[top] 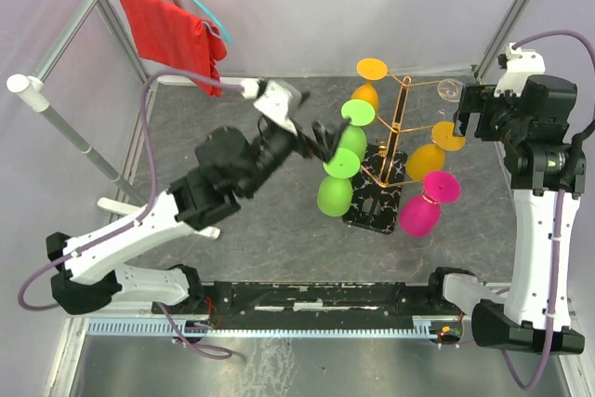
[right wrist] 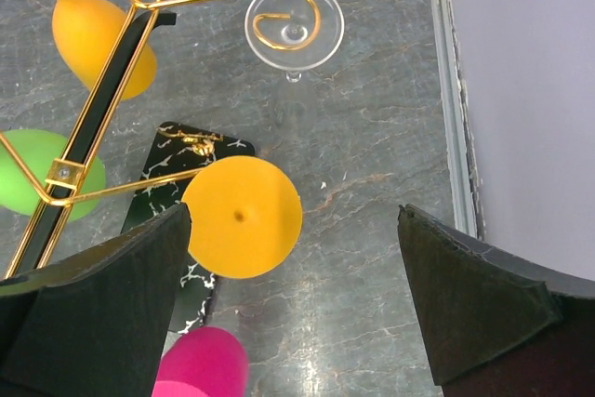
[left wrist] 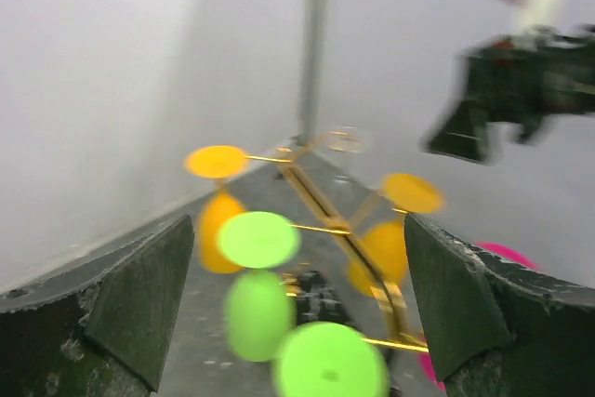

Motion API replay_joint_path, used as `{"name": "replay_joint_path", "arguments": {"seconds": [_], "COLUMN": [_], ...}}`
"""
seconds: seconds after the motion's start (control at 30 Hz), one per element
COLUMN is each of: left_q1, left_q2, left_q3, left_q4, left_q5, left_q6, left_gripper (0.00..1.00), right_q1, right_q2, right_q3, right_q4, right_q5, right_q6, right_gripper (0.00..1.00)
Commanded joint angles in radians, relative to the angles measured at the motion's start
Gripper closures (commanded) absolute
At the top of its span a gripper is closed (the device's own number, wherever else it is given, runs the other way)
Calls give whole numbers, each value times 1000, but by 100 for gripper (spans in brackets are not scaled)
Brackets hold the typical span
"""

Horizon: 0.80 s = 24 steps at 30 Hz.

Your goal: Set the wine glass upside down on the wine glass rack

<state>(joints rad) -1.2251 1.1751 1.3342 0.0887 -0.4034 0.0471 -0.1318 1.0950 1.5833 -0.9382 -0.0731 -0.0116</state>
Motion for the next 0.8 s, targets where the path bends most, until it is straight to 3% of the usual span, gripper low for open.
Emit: {"name": "replay_joint_path", "arguments": {"seconds": [0.0, 0.2, 0.4, 0.63, 0.77], "left_q1": [183, 305, 306, 310, 319], "left_q2": [53, 220, 222, 222, 248], "left_q3": [102, 320, 338, 383, 429], "left_q4": [-136, -299, -302, -344, -396], "left_q5": [207, 229, 170, 92, 102], "left_q6": [-51, -87, -110, -83, -86], "left_gripper": [1, 1, 1, 1, 1], "right_q1": [-5, -6, -5, -5, -5], "right_q2": [-54, -89, -132, -74, -120], "right_q3": [-21, -46, 0, 188, 140], "right_q4": [7, -22, -19, -110, -40], "right_q5": [-30, -40, 44, 124, 150], "right_q6": [1, 19, 61, 119, 140], "right_gripper": [0, 0, 0, 0, 0]}}
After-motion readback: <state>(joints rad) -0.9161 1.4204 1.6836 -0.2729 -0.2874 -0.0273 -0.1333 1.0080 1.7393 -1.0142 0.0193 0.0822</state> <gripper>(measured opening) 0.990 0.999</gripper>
